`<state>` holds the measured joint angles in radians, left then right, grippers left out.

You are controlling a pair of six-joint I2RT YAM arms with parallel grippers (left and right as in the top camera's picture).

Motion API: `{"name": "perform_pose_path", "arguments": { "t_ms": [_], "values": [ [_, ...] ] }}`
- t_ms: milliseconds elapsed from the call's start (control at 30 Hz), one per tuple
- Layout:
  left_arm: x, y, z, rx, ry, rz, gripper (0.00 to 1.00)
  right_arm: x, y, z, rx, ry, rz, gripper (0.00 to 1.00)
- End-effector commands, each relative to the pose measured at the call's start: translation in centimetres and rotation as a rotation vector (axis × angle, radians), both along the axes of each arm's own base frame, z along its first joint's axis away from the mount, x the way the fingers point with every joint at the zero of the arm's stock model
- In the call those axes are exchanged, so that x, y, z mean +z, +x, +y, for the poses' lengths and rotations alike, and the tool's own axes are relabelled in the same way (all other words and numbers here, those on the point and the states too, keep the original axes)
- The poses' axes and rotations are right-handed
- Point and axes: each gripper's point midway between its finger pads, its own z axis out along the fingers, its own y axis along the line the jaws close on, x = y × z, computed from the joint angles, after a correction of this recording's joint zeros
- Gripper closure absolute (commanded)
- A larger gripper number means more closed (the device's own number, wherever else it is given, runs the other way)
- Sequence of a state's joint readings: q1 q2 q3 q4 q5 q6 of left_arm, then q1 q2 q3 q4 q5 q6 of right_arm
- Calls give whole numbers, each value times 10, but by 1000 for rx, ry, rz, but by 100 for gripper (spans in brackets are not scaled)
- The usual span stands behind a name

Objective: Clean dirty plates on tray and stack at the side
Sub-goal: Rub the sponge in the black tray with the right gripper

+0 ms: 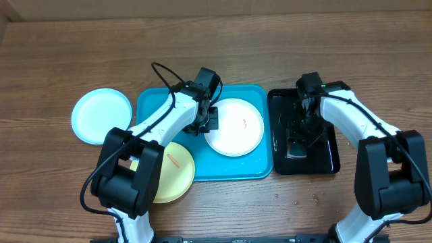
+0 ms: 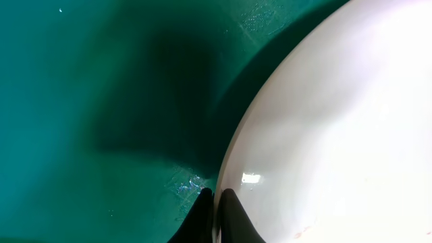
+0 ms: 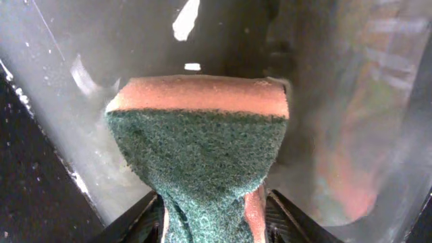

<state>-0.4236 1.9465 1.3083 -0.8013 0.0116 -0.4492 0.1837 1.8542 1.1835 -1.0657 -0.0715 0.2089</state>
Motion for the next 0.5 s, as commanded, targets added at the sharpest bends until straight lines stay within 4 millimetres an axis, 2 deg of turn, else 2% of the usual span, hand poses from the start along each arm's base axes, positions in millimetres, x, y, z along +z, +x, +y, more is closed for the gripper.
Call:
{"name": "perform_pose_path", "arguments": {
  "t_ms": [0,167,233,333,367,400,433,467],
  "values": [
    [4,5,-3,-20,-18,-9,96,5,0,-1,-6,-2,-19,54],
    [5,5,-5,-21,-26,-9,96,5,-1,2,-8,14,-12,55],
    [5,6,-5,-21,-26,-11,96,2,-1,2,-8,19,-15,65],
    [5,7,-5,-21,-29,-17,96,-3,-4,2,-9,22,-14,67],
    [5,7,-6,-21,-30,-19,96,-5,-5,2,-9,22,-14,71],
    [5,8,-6,-21,-31,-21,96,-7,-6,2,-8,22,-14,78],
    [5,8,-6,-21,-32,-23,96,-8,-7,2,-8,21,-13,90],
    [5,8,-6,-21,-32,-23,96,-7,-6,2,-8,22,-16,96]
  ]
}}
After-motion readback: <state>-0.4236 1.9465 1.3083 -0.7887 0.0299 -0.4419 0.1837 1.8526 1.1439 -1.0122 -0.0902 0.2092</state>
